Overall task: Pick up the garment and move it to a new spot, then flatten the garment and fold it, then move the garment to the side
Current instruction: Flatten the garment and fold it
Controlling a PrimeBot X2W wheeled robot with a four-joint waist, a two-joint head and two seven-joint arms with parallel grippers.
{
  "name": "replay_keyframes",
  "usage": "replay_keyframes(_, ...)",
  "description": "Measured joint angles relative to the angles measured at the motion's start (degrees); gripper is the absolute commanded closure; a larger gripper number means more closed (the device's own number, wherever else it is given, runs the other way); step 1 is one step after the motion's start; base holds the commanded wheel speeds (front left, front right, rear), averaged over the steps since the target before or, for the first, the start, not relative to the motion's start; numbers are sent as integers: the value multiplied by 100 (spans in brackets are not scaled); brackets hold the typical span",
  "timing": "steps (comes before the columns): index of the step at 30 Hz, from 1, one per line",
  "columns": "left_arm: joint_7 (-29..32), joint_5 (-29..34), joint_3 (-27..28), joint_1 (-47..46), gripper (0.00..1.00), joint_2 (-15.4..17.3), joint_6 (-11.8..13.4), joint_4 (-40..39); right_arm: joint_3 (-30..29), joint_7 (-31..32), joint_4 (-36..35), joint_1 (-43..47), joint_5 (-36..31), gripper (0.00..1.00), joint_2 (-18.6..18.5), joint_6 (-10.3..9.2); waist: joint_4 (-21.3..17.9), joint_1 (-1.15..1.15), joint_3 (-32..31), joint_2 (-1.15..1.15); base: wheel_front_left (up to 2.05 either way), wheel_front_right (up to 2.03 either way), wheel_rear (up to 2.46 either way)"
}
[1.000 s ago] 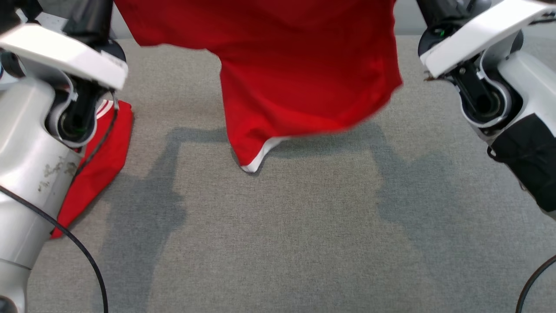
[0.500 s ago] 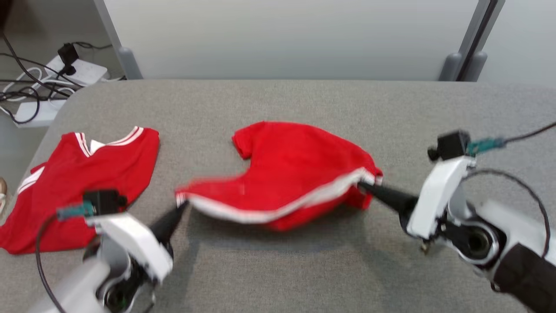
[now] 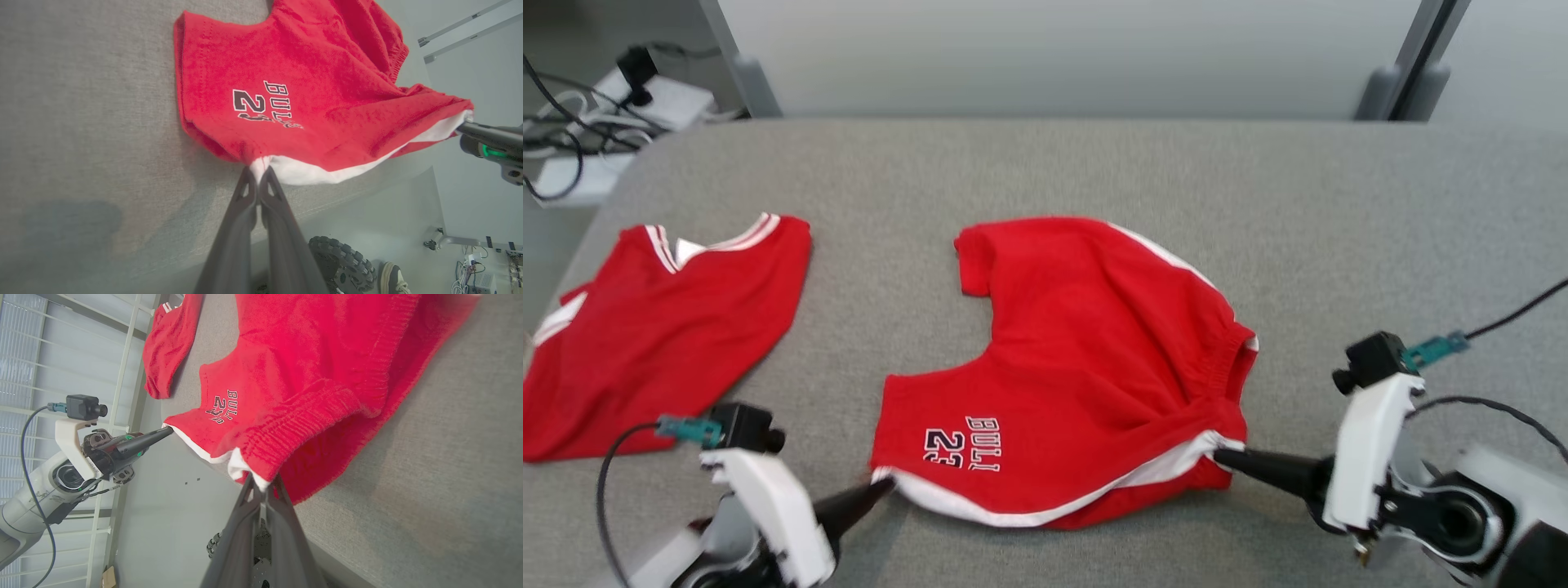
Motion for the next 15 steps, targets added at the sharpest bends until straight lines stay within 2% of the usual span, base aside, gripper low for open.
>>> replay_keyframes(3,-163,-27,171,-414,100,-583,1,447,35,-242,600,-419,-432,100,534,0,-17,0,419,0,0,0,0)
replay_keyframes(7,-469,43,444,-1402,100,-1293,-2,1357,-344,-687,1692,-1522,-694,100,1532,0,-61,0,1087,0,0,0,0)
replay_keyframes(9,-906,370,645,-2157,100,-1495,-2,1752,-688,-1205,2316,-2303,-925,100,1922,0,-87,0,1431,0,0,0,0)
replay_keyframes(10,-906,370,645,-2157,100,-1495,-2,1752,-688,-1205,2316,-2303,-925,100,1922,0,-87,0,1431,0,0,0,0)
replay_keyframes(11,-1568,730,945,-3144,100,-1597,-4,1937,-1144,-1968,2887,-3176,-1149,100,2154,0,-113,0,1750,0,0,0,0)
replay_keyframes(14,-2608,1150,1401,-4651,100,-1672,-11,1707,-1642,-3022,3583,-4408,-1551,100,2253,-1,-153,1,2127,0,0,0,0)
replay_keyframes(15,-2774,1281,1528,-5052,100,-1662,-11,1600,-1753,-3118,3673,-4700,-1653,100,2253,0,-170,1,2211,0,0,0,0)
